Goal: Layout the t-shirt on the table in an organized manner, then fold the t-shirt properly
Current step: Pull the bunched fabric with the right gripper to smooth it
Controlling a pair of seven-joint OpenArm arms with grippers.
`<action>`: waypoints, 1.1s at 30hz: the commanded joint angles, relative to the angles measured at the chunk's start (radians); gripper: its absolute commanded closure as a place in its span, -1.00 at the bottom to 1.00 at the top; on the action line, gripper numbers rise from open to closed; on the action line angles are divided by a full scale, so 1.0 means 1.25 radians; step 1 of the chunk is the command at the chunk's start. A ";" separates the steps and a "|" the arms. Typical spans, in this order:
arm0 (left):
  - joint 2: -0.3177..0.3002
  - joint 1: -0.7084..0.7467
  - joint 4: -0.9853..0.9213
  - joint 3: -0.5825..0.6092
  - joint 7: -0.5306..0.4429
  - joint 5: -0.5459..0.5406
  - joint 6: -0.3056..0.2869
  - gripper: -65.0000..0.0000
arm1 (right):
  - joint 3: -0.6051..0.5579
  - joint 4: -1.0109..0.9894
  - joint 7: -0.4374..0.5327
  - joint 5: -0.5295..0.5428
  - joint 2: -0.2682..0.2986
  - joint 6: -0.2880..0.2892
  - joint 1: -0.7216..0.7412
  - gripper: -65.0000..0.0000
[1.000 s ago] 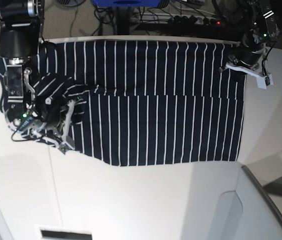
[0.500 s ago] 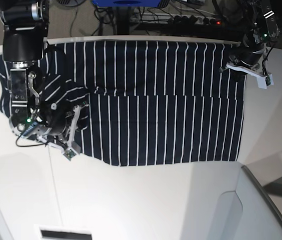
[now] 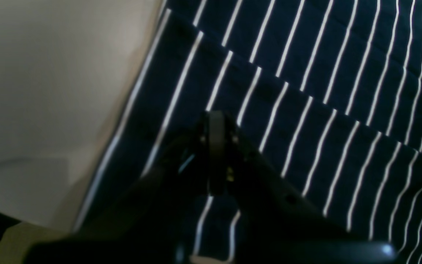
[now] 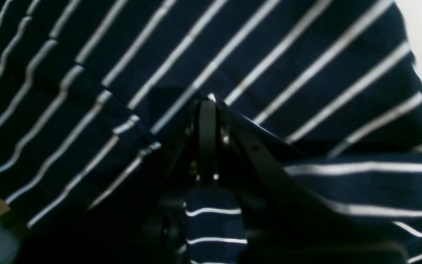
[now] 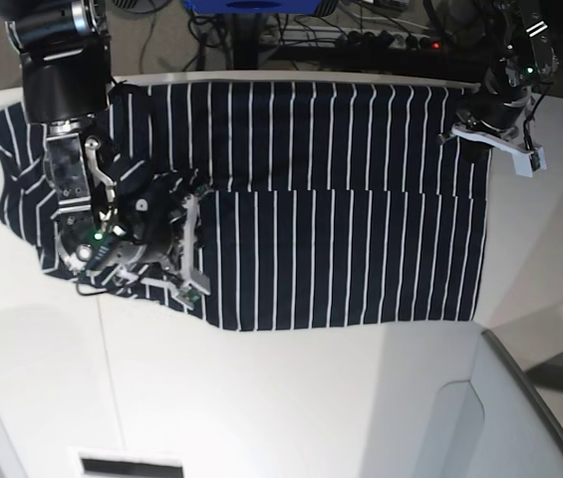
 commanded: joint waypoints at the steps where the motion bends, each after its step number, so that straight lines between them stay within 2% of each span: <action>1: -0.007 0.002 0.012 -0.004 -0.014 -0.007 -0.003 1.00 | 0.002 0.010 0.014 0.012 0.001 0.001 0.019 0.95; 5: -0.007 0.003 0.011 -0.004 -0.014 -0.007 -0.003 1.00 | 0.002 0.010 0.012 0.012 0.001 0.001 0.019 0.94; 7: -0.007 0.003 0.011 -0.004 -0.014 -0.007 -0.003 1.00 | 0.001 0.010 0.009 0.011 0.002 0.001 0.019 0.84; 8: -0.007 0.002 0.011 -0.004 -0.014 -0.007 -0.003 1.00 | 0.001 0.010 0.008 0.011 0.004 0.001 0.019 0.74; 11: -0.007 0.000 0.011 -0.004 -0.014 -0.007 -0.003 1.00 | 0.003 0.012 -0.018 0.011 0.007 0.001 0.019 0.23; 14: -0.007 0.000 0.011 -0.004 -0.014 -0.007 -0.003 1.00 | 0.019 0.025 -0.016 0.013 0.023 0.001 0.019 -0.14; 16: -0.007 0.000 0.011 -0.004 -0.014 -0.007 -0.003 1.00 | 0.085 0.049 0.006 0.014 0.031 0.001 0.017 -0.16; 21: -0.007 0.003 0.011 -0.032 -0.014 -0.007 -0.004 1.00 | 0.333 0.046 0.048 0.009 0.039 0.001 0.039 -0.15; 23: -0.007 0.003 0.012 -0.050 -0.014 -0.007 -0.005 1.00 | 0.397 0.003 0.048 0.009 0.073 0.001 0.066 -0.15; 27: -0.009 0.000 0.028 -0.046 -0.014 -0.006 -0.007 1.00 | 0.412 -0.152 0.067 0.013 0.136 0.001 0.122 -0.15; 30: -0.010 -0.012 0.053 -0.011 -0.013 -0.006 -0.007 1.00 | 0.407 -0.228 0.115 0.011 0.149 0.001 0.147 -0.15; 33: -0.029 -0.017 0.069 0.050 -0.012 -0.002 -0.007 1.00 | 0.405 -0.271 0.122 0.009 0.150 0.001 0.162 -0.15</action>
